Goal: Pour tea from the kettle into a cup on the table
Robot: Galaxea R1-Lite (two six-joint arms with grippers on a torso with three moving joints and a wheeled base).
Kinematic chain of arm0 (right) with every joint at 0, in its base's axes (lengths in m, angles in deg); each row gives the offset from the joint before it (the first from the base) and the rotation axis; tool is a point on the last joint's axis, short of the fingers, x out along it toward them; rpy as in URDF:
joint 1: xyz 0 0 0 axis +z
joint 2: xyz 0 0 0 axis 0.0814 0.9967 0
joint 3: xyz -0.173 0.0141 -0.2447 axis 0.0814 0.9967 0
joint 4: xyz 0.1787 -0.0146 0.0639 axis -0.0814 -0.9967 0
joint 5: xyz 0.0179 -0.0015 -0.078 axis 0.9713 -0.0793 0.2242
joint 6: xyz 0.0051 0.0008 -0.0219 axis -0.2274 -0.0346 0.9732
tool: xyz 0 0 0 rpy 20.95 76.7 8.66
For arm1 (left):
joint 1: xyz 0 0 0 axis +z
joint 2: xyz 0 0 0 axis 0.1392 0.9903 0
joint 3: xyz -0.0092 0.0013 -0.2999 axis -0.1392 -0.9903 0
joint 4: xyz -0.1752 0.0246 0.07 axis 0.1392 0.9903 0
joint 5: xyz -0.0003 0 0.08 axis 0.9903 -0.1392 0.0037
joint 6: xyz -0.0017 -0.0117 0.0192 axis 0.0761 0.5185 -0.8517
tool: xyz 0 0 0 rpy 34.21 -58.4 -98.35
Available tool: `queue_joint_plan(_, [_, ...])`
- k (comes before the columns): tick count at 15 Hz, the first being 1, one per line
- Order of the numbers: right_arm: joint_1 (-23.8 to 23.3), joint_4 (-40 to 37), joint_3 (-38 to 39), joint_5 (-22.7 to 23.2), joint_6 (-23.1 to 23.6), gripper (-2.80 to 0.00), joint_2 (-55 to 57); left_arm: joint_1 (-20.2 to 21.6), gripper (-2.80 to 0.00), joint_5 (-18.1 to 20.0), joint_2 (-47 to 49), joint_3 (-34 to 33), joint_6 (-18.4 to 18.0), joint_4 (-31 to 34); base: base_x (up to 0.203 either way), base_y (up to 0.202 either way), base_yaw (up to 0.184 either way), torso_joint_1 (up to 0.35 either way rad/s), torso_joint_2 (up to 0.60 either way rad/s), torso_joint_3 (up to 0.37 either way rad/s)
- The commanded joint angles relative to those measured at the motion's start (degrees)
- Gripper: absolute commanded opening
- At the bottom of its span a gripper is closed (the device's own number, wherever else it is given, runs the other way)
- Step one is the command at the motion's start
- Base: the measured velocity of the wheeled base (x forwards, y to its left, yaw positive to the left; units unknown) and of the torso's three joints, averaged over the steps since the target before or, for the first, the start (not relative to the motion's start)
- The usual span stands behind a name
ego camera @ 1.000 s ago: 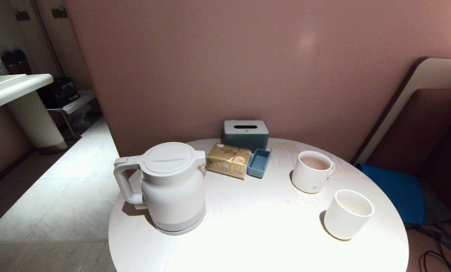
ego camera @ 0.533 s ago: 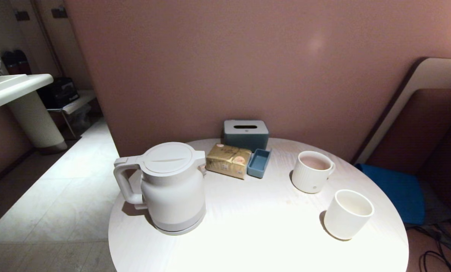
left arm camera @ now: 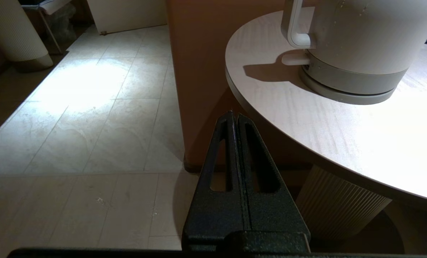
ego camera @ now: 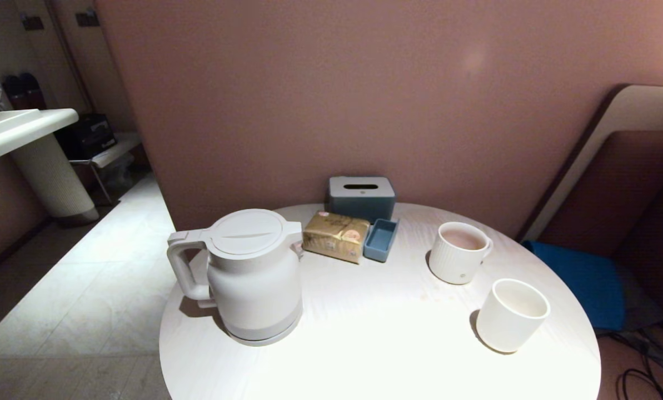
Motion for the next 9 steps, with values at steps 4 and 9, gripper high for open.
queue_joint_plan(4, [0.00,0.04,0.00,0.00,-0.07,-2.80,0.07,0.02,-2.80,-0.01,-0.02,0.00,0.03,-0.02,0.000,0.000,0.000,0.000,0.00,0.000])
queue_joint_plan(9, [0.00,0.04,0.00,0.00,-0.07,-2.80,0.07,0.02,-2.80,-0.01,-0.02,0.00,0.03,-0.02,0.000,0.000,0.000,0.000,0.00,0.000])
